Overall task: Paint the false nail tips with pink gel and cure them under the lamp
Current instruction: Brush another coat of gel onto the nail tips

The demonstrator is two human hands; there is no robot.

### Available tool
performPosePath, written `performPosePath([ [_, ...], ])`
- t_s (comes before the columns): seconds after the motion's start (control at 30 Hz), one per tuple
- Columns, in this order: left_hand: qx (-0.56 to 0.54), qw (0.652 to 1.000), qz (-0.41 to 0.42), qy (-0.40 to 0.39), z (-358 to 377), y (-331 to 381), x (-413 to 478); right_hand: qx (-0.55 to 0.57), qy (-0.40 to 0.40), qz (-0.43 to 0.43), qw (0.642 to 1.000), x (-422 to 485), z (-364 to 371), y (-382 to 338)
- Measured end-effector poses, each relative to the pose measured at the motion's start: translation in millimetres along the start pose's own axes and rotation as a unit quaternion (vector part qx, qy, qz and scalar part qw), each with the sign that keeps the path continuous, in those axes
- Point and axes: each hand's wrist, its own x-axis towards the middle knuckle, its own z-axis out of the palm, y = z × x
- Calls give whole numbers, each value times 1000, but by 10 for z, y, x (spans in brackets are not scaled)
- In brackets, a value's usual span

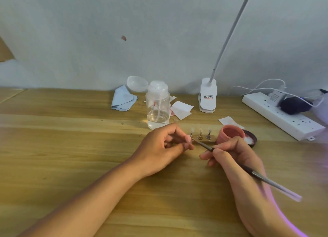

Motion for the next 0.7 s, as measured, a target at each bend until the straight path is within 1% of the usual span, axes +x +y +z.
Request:
performPosePath([
  [0.7,-1,1000,-4,-4,-1,-15,5,-3,-8,-11,1000,-7,24,-17],
])
